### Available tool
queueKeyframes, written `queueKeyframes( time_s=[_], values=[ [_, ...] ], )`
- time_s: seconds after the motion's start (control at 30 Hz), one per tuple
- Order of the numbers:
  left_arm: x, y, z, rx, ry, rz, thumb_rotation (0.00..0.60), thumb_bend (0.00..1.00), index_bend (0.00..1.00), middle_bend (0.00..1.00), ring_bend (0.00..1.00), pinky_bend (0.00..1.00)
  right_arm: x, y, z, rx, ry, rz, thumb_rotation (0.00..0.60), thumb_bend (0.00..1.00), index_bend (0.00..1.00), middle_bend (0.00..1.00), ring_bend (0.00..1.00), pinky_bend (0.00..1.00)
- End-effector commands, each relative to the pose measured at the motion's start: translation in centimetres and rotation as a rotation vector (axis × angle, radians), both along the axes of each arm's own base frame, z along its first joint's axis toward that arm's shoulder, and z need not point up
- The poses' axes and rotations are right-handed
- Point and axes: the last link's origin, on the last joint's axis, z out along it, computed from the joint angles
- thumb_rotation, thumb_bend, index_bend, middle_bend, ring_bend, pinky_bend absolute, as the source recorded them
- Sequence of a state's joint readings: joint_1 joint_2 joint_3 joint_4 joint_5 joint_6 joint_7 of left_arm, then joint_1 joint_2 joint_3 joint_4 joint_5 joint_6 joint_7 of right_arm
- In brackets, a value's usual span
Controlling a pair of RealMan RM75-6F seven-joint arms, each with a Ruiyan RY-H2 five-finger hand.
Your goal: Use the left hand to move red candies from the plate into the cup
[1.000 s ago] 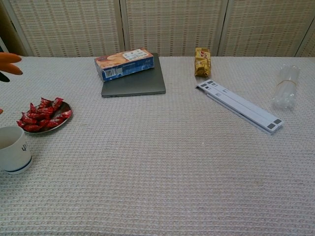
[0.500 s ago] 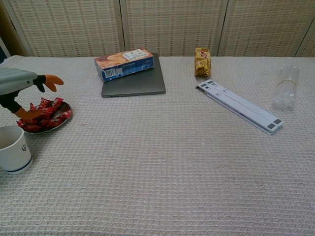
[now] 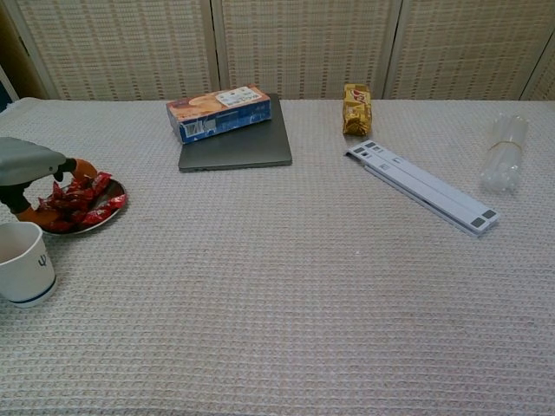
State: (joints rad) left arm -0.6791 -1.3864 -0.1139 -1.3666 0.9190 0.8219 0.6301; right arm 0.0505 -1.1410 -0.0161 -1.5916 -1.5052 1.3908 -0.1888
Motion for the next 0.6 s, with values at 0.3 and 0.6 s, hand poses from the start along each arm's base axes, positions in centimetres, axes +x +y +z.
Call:
queueKeyframes(
  time_s=[0.3, 0.6],
  values=[
    [-0.7, 0.6, -1.3, 0.011, 0.1, -0.011, 0.6, 0.38, 0.27, 0.21, 0.32, 1.0, 0.0, 0.0, 0.0, 0.005, -0.004, -0.004, 0.6, 0.06, 0.0, 0.0, 0.0, 0.0],
    [-0.9, 0.8, -1.8, 0.038, 0.103, -0.04, 0.6, 0.39, 0.39, 0.34, 0.45, 1.0, 0.0, 0.0, 0.0, 0.007, -0.003, -0.004, 0.6, 0.06, 0.0, 0.0, 0.0, 0.0]
  ],
)
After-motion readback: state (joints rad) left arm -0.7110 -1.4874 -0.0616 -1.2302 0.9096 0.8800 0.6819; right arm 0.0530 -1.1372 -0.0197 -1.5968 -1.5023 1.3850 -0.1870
